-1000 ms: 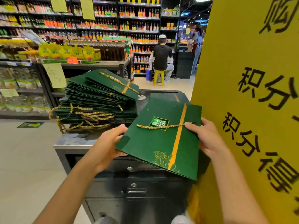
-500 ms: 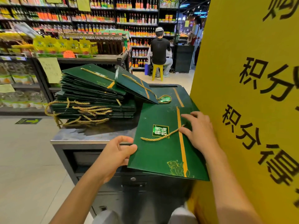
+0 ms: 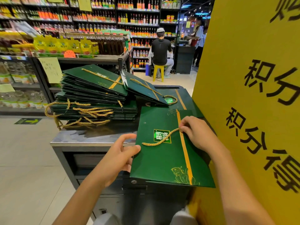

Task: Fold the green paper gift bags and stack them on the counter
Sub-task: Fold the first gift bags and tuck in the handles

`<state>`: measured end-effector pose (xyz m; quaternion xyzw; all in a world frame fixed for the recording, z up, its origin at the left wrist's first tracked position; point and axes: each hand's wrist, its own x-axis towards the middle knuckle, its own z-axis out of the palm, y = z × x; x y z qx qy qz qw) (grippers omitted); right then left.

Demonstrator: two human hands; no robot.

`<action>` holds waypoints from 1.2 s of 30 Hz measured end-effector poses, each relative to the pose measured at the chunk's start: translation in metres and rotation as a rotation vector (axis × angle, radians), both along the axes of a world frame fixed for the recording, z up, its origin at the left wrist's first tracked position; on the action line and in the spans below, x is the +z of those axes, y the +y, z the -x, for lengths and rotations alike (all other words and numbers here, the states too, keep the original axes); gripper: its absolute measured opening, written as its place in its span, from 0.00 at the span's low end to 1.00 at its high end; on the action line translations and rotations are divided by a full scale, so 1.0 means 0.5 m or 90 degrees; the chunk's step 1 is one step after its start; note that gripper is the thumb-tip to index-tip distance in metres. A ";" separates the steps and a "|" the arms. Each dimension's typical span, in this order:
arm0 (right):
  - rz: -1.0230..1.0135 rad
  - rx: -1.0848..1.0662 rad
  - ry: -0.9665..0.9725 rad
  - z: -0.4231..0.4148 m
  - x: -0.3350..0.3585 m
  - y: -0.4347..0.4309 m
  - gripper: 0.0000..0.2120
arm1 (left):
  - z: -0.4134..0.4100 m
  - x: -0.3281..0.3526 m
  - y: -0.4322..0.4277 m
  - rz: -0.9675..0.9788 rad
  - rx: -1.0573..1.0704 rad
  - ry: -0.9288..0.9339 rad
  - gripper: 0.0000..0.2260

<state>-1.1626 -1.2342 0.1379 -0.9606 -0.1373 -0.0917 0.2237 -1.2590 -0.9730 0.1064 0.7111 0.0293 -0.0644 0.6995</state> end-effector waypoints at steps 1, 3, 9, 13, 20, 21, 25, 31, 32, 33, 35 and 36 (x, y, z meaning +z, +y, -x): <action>-0.022 0.015 0.012 0.000 0.004 0.000 0.03 | -0.001 0.002 -0.004 -0.006 0.004 -0.003 0.13; -0.072 0.049 0.050 -0.002 0.014 0.003 0.04 | 0.001 0.008 -0.015 -0.017 0.009 -0.007 0.11; -0.308 0.149 0.180 -0.026 0.037 0.053 0.03 | 0.008 0.002 -0.027 -0.045 0.003 -0.004 0.12; -0.304 0.186 0.196 -0.047 0.032 0.085 0.14 | 0.010 0.006 -0.033 -0.049 -0.009 -0.011 0.12; -0.368 0.157 0.143 -0.086 0.011 0.121 0.11 | -0.018 -0.002 -0.008 -0.254 0.002 -0.118 0.06; -0.388 0.148 0.144 -0.090 0.007 0.122 0.11 | -0.029 -0.001 0.000 -0.350 0.022 -0.166 0.06; -0.433 0.116 0.154 -0.097 -0.005 0.120 0.11 | -0.082 0.031 0.017 -0.715 0.074 -0.313 0.09; -0.429 0.097 0.161 -0.100 -0.009 0.121 0.07 | -0.167 0.048 0.023 -0.655 -0.039 -0.279 0.13; -0.433 0.096 0.165 -0.099 -0.008 0.121 0.06 | -0.170 0.040 0.025 -0.596 -0.029 -0.268 0.14; -0.436 0.094 0.167 -0.099 -0.008 0.122 0.05 | -0.170 0.031 0.028 -0.548 -0.014 -0.264 0.15; -0.438 0.075 0.168 -0.104 -0.005 0.128 0.03 | -0.171 0.017 0.037 -0.481 0.010 -0.257 0.17; -0.433 0.066 0.173 -0.108 -0.001 0.132 0.02 | -0.175 0.013 0.043 -0.464 0.012 -0.252 0.17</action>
